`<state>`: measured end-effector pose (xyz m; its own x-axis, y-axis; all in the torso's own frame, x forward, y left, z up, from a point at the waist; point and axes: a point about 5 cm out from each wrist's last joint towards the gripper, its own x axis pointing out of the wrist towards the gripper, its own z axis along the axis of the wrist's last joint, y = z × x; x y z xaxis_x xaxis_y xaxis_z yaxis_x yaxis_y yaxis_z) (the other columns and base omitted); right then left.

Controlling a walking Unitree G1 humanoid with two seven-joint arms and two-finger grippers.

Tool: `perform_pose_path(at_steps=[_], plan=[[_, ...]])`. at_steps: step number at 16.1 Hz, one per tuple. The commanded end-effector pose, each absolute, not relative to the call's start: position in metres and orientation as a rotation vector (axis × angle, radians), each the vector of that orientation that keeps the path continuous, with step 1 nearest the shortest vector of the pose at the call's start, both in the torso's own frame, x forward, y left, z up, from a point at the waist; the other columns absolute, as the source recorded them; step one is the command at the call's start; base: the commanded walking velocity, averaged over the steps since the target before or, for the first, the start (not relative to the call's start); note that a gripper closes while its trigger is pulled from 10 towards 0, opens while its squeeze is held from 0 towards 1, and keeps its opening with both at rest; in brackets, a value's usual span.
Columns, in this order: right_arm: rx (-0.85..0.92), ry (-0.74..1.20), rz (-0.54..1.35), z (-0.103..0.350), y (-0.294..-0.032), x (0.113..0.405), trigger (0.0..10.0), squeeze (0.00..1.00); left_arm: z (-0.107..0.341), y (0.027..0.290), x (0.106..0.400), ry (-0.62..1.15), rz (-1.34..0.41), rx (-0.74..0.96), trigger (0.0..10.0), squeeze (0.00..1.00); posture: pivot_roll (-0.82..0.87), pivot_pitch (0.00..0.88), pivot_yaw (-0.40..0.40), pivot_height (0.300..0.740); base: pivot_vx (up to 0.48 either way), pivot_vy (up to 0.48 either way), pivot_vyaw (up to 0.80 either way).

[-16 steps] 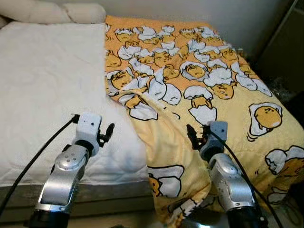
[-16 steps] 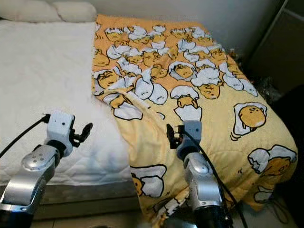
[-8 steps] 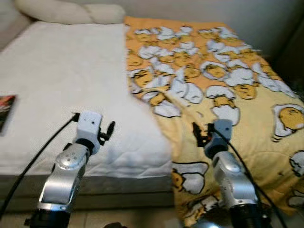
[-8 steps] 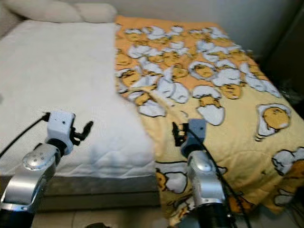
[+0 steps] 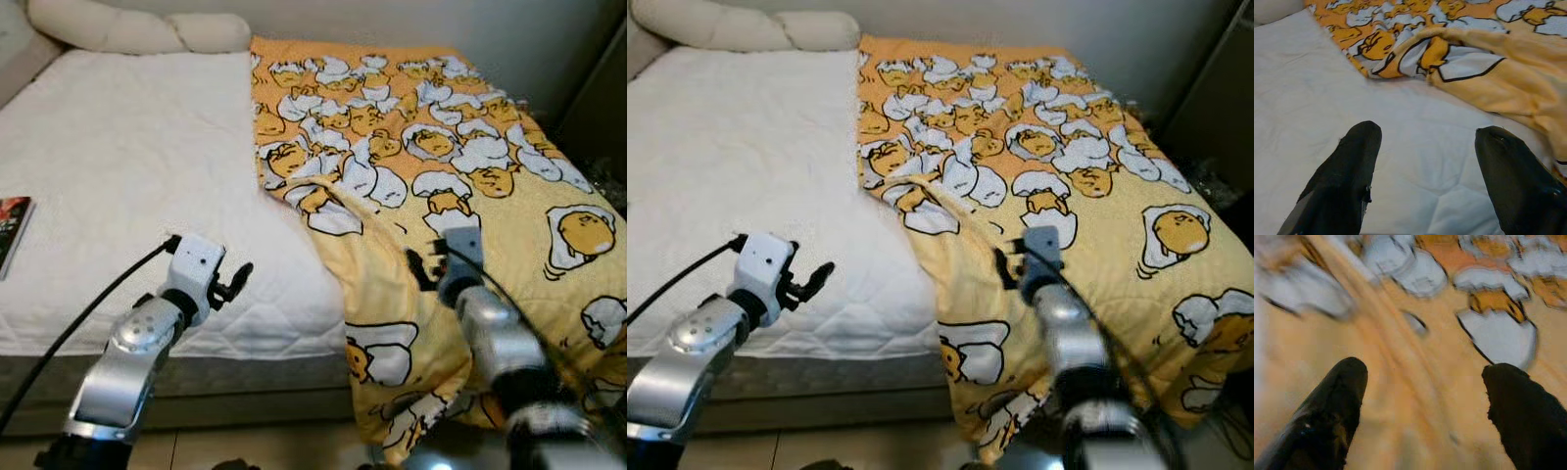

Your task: Clean up the room

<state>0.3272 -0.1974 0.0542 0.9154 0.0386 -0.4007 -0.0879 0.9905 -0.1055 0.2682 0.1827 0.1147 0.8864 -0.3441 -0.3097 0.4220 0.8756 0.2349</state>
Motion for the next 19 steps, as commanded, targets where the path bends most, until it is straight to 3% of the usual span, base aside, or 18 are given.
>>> perform_pose_path(at_steps=[1,4,5,6,10,15,16,17,18,19], plan=[[-0.159,0.445,0.033,0.051,-0.206,0.328,10.0,1.00,0.121,0.178,0.267,0.260,-0.461,0.300,10.0,0.00,0.04,0.000,-0.022,0.740,0.000,0.000,0.00],[-0.123,0.552,0.017,0.045,-0.227,0.329,10.0,1.00,0.132,0.178,0.251,0.319,-0.622,0.278,10.0,0.00,0.06,0.000,0.021,0.740,0.000,0.000,0.00],[-0.132,0.566,0.016,0.044,-0.232,0.329,10.0,0.53,0.136,0.177,0.247,0.335,-0.665,0.283,10.0,0.00,0.07,0.000,0.028,0.740,0.000,0.000,0.00],[-0.127,0.572,0.027,0.044,-0.235,0.328,10.0,0.00,0.139,0.176,0.243,0.347,-0.696,0.289,10.0,0.00,0.09,0.000,0.036,0.740,0.000,0.000,0.00],[-0.147,0.563,0.029,0.050,-0.243,0.331,10.0,0.00,0.156,0.178,0.229,0.377,-0.781,0.368,10.0,0.00,0.14,0.052,0.068,0.740,0.000,0.000,0.00],[-0.125,0.588,0.089,0.042,-0.229,0.329,10.0,0.00,0.165,0.180,0.216,0.411,-0.804,0.375,10.0,0.00,0.17,0.116,0.076,0.740,0.000,0.000,0.00],[-0.127,0.595,0.055,0.040,-0.231,0.328,8.7,0.00,0.165,0.178,0.212,0.420,-0.813,0.373,10.0,0.00,0.18,0.130,0.080,0.740,0.000,0.000,0.00],[-0.112,0.602,0.037,0.038,-0.230,0.327,5.2,0.00,0.166,0.177,0.209,0.432,-0.820,0.370,10.0,0.00,0.19,0.141,0.083,0.740,0.000,0.000,0.00],[-0.123,0.616,0.033,0.035,-0.231,0.324,4.4,0.00,0.166,0.178,0.207,0.444,-0.824,0.371,10.0,0.00,0.19,0.149,0.085,0.740,0.000,0.000,0.00],[-0.123,0.626,0.034,0.033,-0.231,0.322,4.4,0.00,0.166,0.178,0.204,0.452,-0.828,0.370,10.0,0.00,0.19,0.155,0.087,0.740,0.000,0.000,0.00]])
